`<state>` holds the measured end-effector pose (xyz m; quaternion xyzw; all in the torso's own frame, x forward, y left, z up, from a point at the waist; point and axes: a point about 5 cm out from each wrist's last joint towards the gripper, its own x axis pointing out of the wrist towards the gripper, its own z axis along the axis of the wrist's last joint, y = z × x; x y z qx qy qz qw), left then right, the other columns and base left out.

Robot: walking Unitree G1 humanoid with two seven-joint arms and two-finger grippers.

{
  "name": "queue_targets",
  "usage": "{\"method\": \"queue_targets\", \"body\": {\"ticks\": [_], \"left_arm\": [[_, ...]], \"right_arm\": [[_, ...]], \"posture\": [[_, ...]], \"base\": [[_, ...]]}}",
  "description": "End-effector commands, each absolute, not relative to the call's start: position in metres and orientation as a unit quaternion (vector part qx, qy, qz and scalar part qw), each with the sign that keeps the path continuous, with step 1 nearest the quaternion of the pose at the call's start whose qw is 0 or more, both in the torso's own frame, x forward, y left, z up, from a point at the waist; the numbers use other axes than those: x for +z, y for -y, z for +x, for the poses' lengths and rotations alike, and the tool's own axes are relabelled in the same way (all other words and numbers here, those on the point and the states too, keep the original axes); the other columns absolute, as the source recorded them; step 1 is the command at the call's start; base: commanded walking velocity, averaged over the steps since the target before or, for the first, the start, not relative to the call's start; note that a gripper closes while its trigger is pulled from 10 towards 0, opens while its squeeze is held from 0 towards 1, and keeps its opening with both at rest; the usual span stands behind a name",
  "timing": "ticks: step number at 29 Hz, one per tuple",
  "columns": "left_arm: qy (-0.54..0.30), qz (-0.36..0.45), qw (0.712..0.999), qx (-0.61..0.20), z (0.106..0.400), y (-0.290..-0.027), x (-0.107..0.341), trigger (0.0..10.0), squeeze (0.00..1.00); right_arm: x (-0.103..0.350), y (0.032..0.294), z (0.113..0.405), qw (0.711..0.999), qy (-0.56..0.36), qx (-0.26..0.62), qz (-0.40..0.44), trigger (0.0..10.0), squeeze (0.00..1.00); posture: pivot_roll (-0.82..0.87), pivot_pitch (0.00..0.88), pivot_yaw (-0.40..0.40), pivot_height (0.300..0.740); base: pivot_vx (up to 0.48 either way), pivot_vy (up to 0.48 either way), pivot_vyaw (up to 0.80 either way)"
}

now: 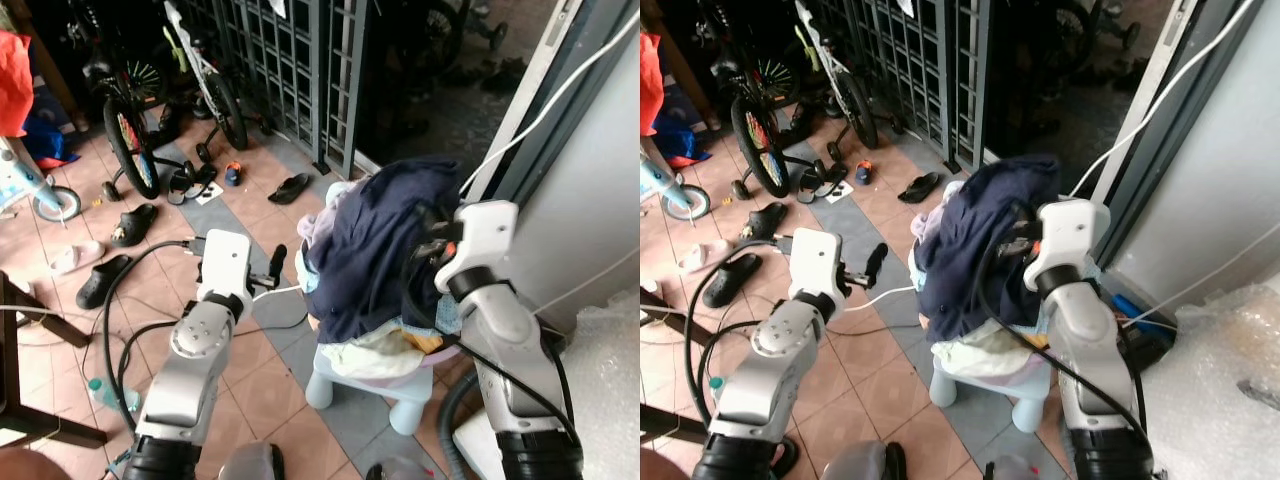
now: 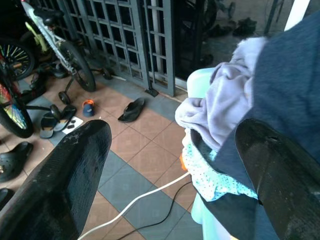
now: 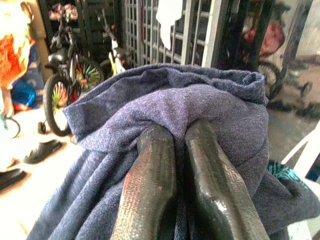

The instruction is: Clothes washing

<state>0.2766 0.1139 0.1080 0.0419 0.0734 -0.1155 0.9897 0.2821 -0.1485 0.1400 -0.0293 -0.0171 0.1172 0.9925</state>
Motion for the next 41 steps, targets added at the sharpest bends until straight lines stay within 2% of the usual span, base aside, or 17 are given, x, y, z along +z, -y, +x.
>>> {"method": "queue_targets", "body": {"ticks": [1,2,4,6,9,13,18,21,22,27,28,30,31,32,33,34,41], "left_arm": [[-0.072,0.045,0.990,-0.113,0.274,-0.116,0.107,10.0,0.00],[-0.087,0.050,0.989,-0.112,0.271,-0.116,0.101,10.0,0.00],[-0.105,0.044,0.985,-0.128,0.266,-0.113,0.095,10.0,0.00],[-0.123,0.016,0.971,-0.204,0.255,-0.099,0.094,10.0,0.00],[-0.135,0.031,0.959,-0.246,0.247,-0.092,0.092,10.0,0.00],[-0.146,0.036,0.955,-0.256,0.245,-0.094,0.091,10.0,0.00],[-0.138,0.064,0.955,-0.254,0.245,-0.102,0.098,10.0,0.00],[-0.141,0.065,0.955,-0.251,0.246,-0.102,0.098,10.0,0.00],[-0.141,0.065,0.955,-0.252,0.246,-0.101,0.098,10.0,0.00],[-0.137,0.067,0.955,-0.255,0.245,-0.096,0.100,10.0,0.00],[-0.136,0.066,0.955,-0.255,0.245,-0.095,0.101,10.0,0.00],[-0.136,0.065,0.955,-0.255,0.245,-0.095,0.101,10.0,0.00],[-0.136,0.065,0.955,-0.254,0.245,-0.095,0.101,10.0,0.00],[-0.137,0.066,0.955,-0.254,0.244,-0.096,0.101,10.0,0.00],[-0.138,0.066,0.955,-0.253,0.245,-0.096,0.100,10.0,0.00],[-0.137,0.068,0.955,-0.252,0.245,-0.097,0.100,10.0,0.00],[-0.133,0.077,0.956,-0.252,0.247,-0.098,0.102,10.0,0.00]], "right_arm": [[0.135,0.146,0.283,0.991,-0.014,0.126,-0.035,3.1,0.00],[0.115,0.144,0.284,0.984,-0.081,0.136,-0.080,10.0,0.00],[0.106,0.143,0.282,0.981,-0.107,0.134,-0.086,10.0,0.00],[0.107,0.142,0.277,0.983,-0.101,0.135,-0.072,10.0,0.00],[0.108,0.142,0.274,0.982,-0.102,0.138,-0.081,10.0,0.00],[0.112,0.141,0.276,0.982,-0.100,0.136,-0.080,10.0,0.00],[0.141,0.140,0.290,0.993,-0.034,0.105,-0.047,10.0,0.00],[0.142,0.139,0.293,0.993,-0.031,0.106,-0.047,10.0,0.00],[0.141,0.138,0.293,0.992,-0.036,0.113,-0.047,10.0,1.00],[0.131,0.133,0.294,0.984,-0.072,0.141,-0.075,10.0,1.00],[0.119,0.139,0.292,0.980,-0.113,0.137,-0.089,10.0,1.00],[0.110,0.144,0.289,0.978,-0.139,0.127,-0.086,10.0,0.96],[0.108,0.146,0.288,0.978,-0.148,0.124,-0.084,10.0,0.87],[0.104,0.147,0.287,0.975,-0.158,0.125,-0.089,10.0,0.63],[0.102,0.148,0.286,0.974,-0.164,0.127,-0.093,9.0,0.17],[0.098,0.150,0.282,0.972,-0.173,0.128,-0.097,0.0,0.00],[0.090,0.159,0.268,0.965,-0.204,0.128,-0.103,0.0,0.00]], "posture": [[-0.04,0.000,0.065,0.740],[-0.05,0.000,0.065,0.740],[-0.05,0.000,0.066,0.740],[-0.04,0.000,0.070,0.740],[-0.04,0.000,0.076,0.740],[-0.04,0.000,0.086,0.740],[-0.03,0.005,0.095,0.740],[-0.03,0.002,0.095,0.740],[-0.03,0.000,0.090,0.740],[-0.03,0.000,0.081,0.740],[-0.03,0.000,0.077,0.740],[-0.03,0.000,0.076,0.740],[-0.03,0.000,0.077,0.740],[-0.03,0.000,0.077,0.740],[-0.03,0.000,0.077,0.740],[-0.03,0.000,0.077,0.740],[-0.03,0.000,0.074,0.740]], "base": [[0.000,0.000,0.00],[0.000,0.000,0.00],[0.000,0.000,0.00],[0.000,0.000,0.00],[0.000,0.000,0.00],[0.000,0.000,0.00],[0.000,0.000,0.00],[0.000,0.000,0.00],[0.000,0.000,0.00],[0.000,0.000,0.00],[0.000,0.000,0.00],[0.000,0.000,0.00],[0.000,0.000,0.00],[0.000,0.000,0.00],[0.000,0.000,0.00],[0.000,0.000,0.00],[0.000,0.000,0.00]]}}
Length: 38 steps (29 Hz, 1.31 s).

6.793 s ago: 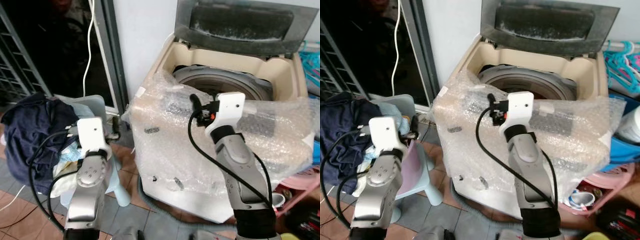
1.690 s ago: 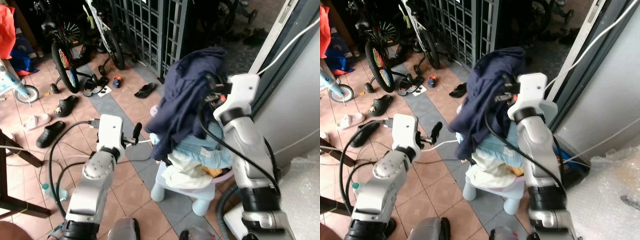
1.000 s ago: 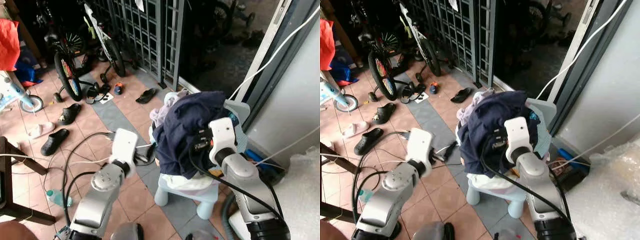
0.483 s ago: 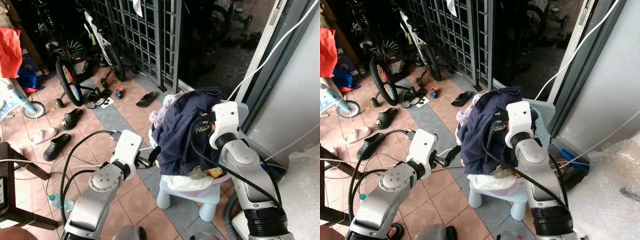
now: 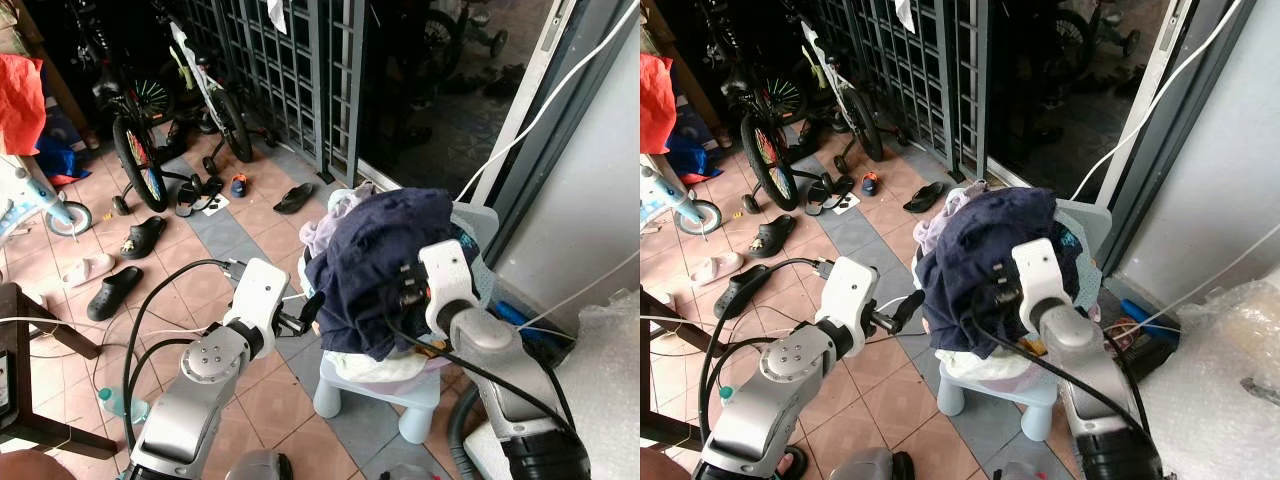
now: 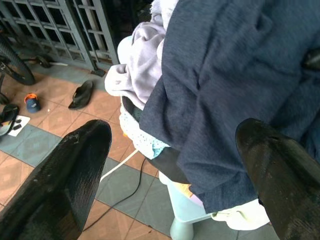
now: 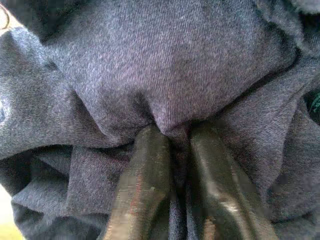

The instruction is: Clothes washing

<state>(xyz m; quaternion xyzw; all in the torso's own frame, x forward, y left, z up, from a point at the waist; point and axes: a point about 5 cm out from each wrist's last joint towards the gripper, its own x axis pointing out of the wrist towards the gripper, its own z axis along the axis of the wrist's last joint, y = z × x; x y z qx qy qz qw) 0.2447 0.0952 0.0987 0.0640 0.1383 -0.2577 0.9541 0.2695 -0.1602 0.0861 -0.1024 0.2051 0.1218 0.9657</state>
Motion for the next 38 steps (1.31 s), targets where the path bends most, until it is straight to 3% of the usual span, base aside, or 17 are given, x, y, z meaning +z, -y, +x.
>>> {"method": "queue_targets", "body": {"ticks": [1,10,17,20,21,30,33,38], "left_arm": [[-0.133,0.078,0.955,-0.252,0.247,-0.098,0.102,10.0,0.00],[-0.132,0.085,0.954,-0.256,0.247,-0.097,0.102,10.0,0.00],[-0.126,0.088,0.956,-0.250,0.249,-0.096,0.103,10.0,0.00],[-0.115,0.086,0.962,-0.231,0.251,-0.096,0.104,10.0,0.00],[-0.109,0.088,0.965,-0.221,0.254,-0.095,0.105,10.0,0.00],[-0.087,0.094,0.973,-0.190,0.269,-0.101,0.112,10.0,0.00],[-0.084,0.093,0.974,-0.186,0.270,-0.101,0.112,10.0,0.00],[-0.083,0.095,0.973,-0.191,0.269,-0.098,0.111,10.0,0.00]], "right_arm": [[0.088,0.160,0.267,0.964,-0.208,0.130,-0.104,0.0,0.00],[0.096,0.160,0.270,0.970,-0.188,0.130,-0.089,0.0,0.00],[0.140,0.151,0.292,0.988,-0.068,0.133,-0.044,0.0,0.00],[0.194,0.138,0.305,0.987,0.047,0.154,0.006,0.0,0.00],[0.233,0.132,0.312,0.980,0.121,0.159,0.026,0.0,0.00],[0.314,0.146,0.323,0.956,0.260,0.125,0.056,0.0,0.00],[0.314,0.147,0.325,0.956,0.258,0.124,0.061,0.0,0.00],[0.276,0.145,0.320,0.969,0.203,0.130,0.047,0.0,0.00]], "posture": [[-0.03,0.000,0.074,0.740],[-0.03,0.000,0.082,0.740],[-0.03,0.000,0.070,0.740],[-0.04,0.000,0.062,0.740],[-0.04,0.000,0.063,0.740],[-0.05,0.000,0.069,0.740],[-0.05,0.000,0.069,0.740],[-0.04,0.000,0.069,0.740]], "base": [[0.000,0.000,0.00],[0.000,0.000,0.00],[0.000,0.000,0.00],[0.000,0.000,0.00],[0.000,0.000,0.00],[0.000,0.000,0.00],[0.000,0.000,0.00],[0.000,0.000,0.00]]}}
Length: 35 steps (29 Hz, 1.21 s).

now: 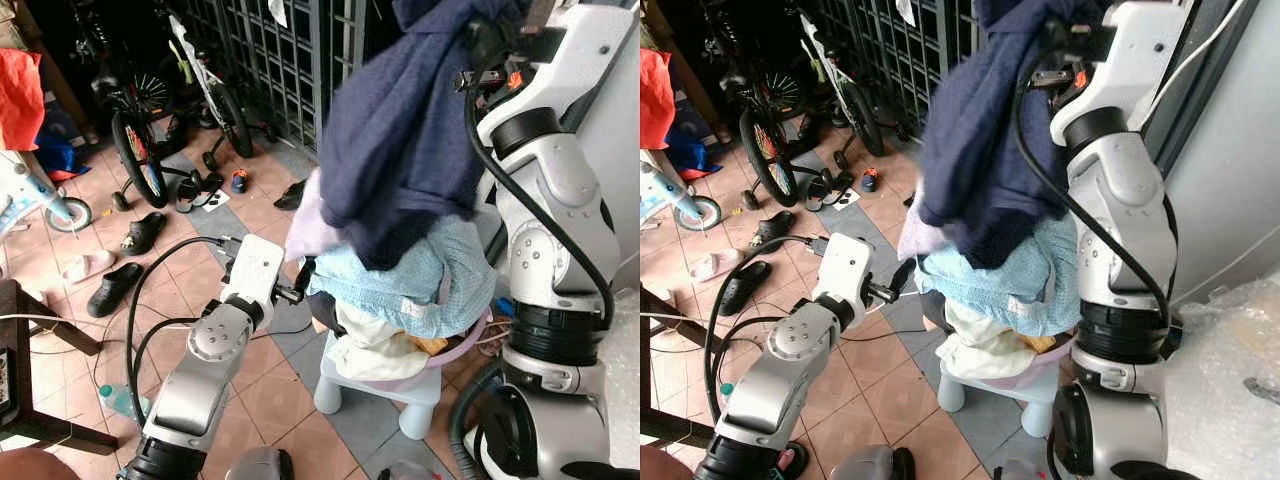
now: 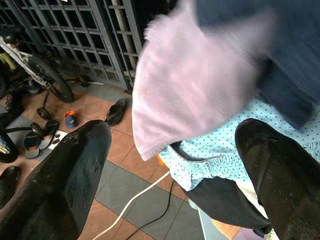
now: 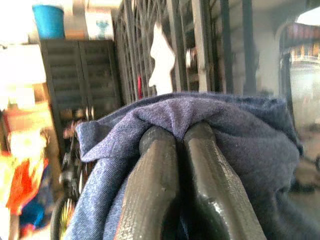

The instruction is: Clothes washing

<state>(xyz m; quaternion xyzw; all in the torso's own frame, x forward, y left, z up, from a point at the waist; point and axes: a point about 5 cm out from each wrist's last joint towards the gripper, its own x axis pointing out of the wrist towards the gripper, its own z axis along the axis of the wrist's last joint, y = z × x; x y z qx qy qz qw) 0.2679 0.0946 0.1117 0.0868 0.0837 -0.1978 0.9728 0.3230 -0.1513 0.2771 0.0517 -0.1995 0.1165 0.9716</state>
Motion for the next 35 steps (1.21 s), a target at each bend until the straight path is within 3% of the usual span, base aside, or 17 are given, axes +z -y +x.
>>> {"method": "queue_targets", "body": {"ticks": [1,6,10,12,13,14,15,19,20,21,27,30,35], "left_arm": [[-0.083,0.095,0.973,-0.191,0.269,-0.098,0.111,10.0,0.00],[-0.087,0.098,0.973,-0.190,0.267,-0.101,0.108,10.0,0.00],[-0.083,0.105,0.971,-0.199,0.270,-0.098,0.109,10.0,0.00],[-0.081,0.110,0.970,-0.200,0.272,-0.098,0.111,10.0,0.00],[-0.081,0.111,0.970,-0.199,0.272,-0.098,0.111,10.0,0.00],[-0.081,0.113,0.971,-0.197,0.272,-0.098,0.111,10.0,0.00],[-0.081,0.113,0.971,-0.194,0.272,-0.099,0.111,10.0,0.00],[-0.083,0.113,0.973,-0.185,0.269,-0.101,0.110,10.0,0.00],[-0.083,0.111,0.973,-0.183,0.268,-0.102,0.111,10.0,0.00],[-0.083,0.110,0.973,-0.182,0.267,-0.102,0.111,10.0,0.00],[-0.088,0.111,0.974,-0.174,0.264,-0.106,0.109,10.0,0.00],[-0.091,0.109,0.975,-0.170,0.261,-0.107,0.107,10.0,0.00],[-0.094,0.106,0.975,-0.171,0.257,-0.105,0.106,10.0,0.00]], "right_arm": [[0.276,0.145,0.320,0.969,0.203,0.130,0.047,0.0,0.00],[0.247,0.145,0.309,0.978,0.158,0.127,0.040,0.0,0.00],[0.197,0.136,0.304,0.985,0.037,0.170,0.010,0.0,0.00],[0.168,0.135,0.298,0.983,-0.026,0.179,-0.015,3.0,0.00],[0.159,0.135,0.295,0.982,-0.046,0.180,-0.024,3.0,0.00],[0.147,0.134,0.292,0.980,-0.073,0.184,-0.029,9.1,0.00],[0.139,0.133,0.290,0.978,-0.091,0.185,-0.029,10.0,0.00],[0.122,0.131,0.286,0.974,-0.130,0.185,-0.033,10.0,0.00],[0.121,0.130,0.285,0.972,-0.136,0.189,-0.034,10.0,0.47],[0.120,0.129,0.284,0.971,-0.139,0.192,-0.037,10.0,1.00],[0.125,0.132,0.288,0.974,-0.118,0.178,-0.075,10.0,1.00],[0.141,0.145,0.289,0.984,-0.057,0.142,-0.095,10.0,1.00],[0.143,0.166,0.262,0.987,-0.032,0.117,-0.104,10.0,1.00]], "posture": [[-0.04,0.000,0.069,0.740],[-0.04,0.000,0.079,0.740],[-0.04,0.000,0.083,0.740],[-0.03,0.000,0.081,0.740],[-0.03,0.000,0.081,0.740],[-0.02,0.000,0.080,0.740],[-0.02,0.000,0.076,0.740],[-0.01,0.000,0.069,0.740],[-0.01,0.000,0.061,0.740],[-0.01,0.000,0.061,0.740],[0.00,0.000,0.049,0.740],[-0.01,0.000,0.049,0.740],[-0.03,0.000,0.058,0.740]], "base": [[0.000,0.000,0.00],[0.000,0.000,0.00],[0.000,0.000,0.00],[0.000,0.000,0.00],[0.000,0.000,0.00],[0.000,0.000,0.00],[0.000,0.000,0.00],[0.000,0.000,0.00],[0.000,0.000,0.00],[0.000,0.000,0.00],[0.000,0.000,0.00],[0.000,0.000,0.00],[0.000,0.000,0.00]]}}
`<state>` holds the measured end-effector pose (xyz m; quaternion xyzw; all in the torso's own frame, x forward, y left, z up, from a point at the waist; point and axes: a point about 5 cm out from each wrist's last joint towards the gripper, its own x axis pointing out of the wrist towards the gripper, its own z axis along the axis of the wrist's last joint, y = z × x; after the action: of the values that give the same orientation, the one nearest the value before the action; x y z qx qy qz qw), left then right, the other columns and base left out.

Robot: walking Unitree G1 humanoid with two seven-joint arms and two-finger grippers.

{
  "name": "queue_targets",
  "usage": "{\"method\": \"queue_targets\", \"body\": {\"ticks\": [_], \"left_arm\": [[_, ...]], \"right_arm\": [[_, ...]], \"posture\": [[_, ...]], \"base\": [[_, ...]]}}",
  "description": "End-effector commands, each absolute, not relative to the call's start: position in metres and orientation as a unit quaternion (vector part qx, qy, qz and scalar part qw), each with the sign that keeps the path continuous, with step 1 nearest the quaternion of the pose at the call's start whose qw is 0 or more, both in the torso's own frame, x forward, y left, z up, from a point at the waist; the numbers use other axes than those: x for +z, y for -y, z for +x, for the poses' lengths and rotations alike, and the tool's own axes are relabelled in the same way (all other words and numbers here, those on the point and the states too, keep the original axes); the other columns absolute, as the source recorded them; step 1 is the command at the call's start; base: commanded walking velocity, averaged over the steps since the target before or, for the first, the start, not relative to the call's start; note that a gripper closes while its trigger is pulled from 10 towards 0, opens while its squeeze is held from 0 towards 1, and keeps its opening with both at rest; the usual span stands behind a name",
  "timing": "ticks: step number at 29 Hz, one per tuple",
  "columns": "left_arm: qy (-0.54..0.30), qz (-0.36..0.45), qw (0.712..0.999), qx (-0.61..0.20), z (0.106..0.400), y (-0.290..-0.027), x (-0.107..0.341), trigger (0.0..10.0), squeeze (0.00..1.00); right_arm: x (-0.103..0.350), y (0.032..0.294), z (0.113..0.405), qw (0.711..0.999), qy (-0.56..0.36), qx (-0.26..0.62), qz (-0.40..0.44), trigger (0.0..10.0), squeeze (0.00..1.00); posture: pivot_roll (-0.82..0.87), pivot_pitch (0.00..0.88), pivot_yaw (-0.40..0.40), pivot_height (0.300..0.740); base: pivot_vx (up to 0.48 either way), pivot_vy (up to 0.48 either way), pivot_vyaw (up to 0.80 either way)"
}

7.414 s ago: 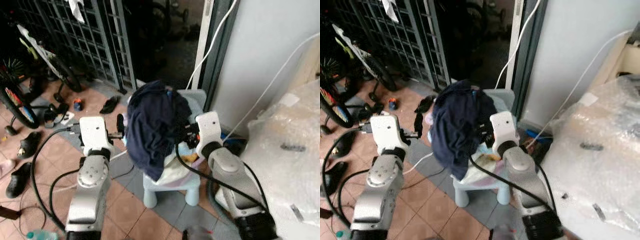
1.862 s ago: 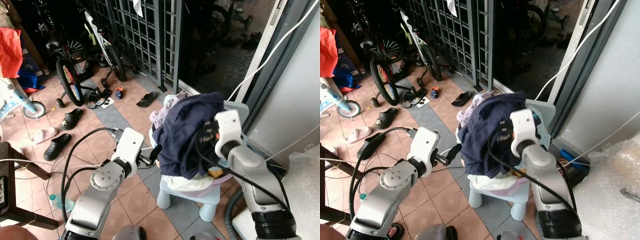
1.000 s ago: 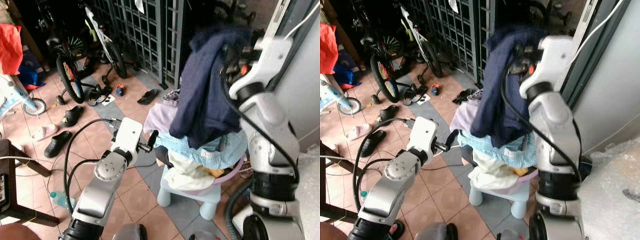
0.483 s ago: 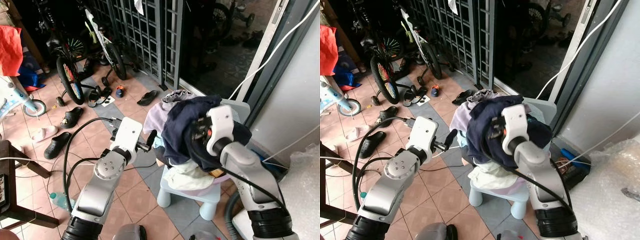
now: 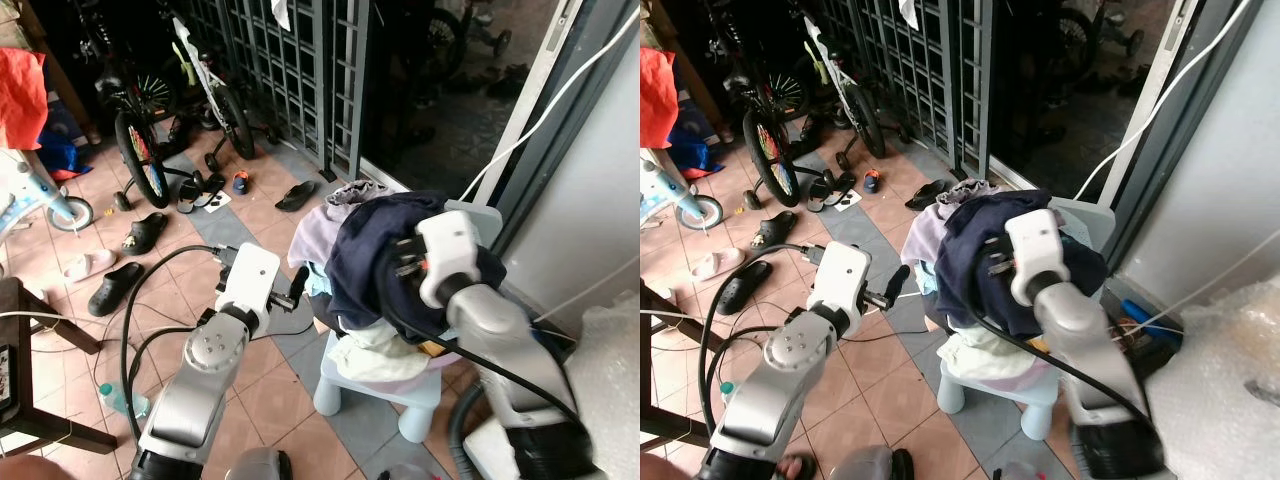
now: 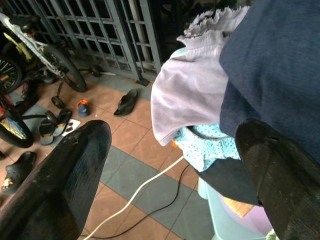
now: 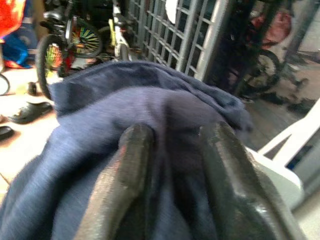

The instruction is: Clothes washing

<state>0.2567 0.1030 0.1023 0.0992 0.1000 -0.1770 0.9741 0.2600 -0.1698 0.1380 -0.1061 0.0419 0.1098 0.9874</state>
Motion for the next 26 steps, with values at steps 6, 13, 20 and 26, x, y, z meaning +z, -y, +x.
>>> {"method": "queue_targets", "body": {"ticks": [6,13,20,26], "left_arm": [[-0.099,0.108,0.971,-0.187,0.251,-0.107,0.105,10.0,0.00],[-0.104,0.100,0.972,-0.184,0.243,-0.102,0.103,10.0,0.00],[-0.108,0.108,0.971,-0.186,0.240,-0.105,0.104,10.0,0.00],[-0.108,0.114,0.972,-0.174,0.239,-0.111,0.108,10.0,0.00]], "right_arm": [[0.122,0.168,0.225,0.971,-0.088,0.210,-0.075,10.0,1.00],[0.110,0.178,0.223,0.942,-0.156,0.267,-0.131,10.0,1.00],[0.097,0.174,0.239,0.931,-0.185,0.259,-0.178,10.0,1.00],[0.083,0.166,0.255,0.934,-0.202,0.231,-0.183,7.0,1.00]], "posture": [[-0.04,0.014,0.062,0.740],[-0.04,0.025,0.048,0.740],[0.00,0.044,0.052,0.740],[0.03,0.053,0.040,0.740]], "base": [[0.000,0.000,0.00],[0.000,0.000,0.00],[0.000,0.000,0.00],[0.000,0.000,0.00]]}}
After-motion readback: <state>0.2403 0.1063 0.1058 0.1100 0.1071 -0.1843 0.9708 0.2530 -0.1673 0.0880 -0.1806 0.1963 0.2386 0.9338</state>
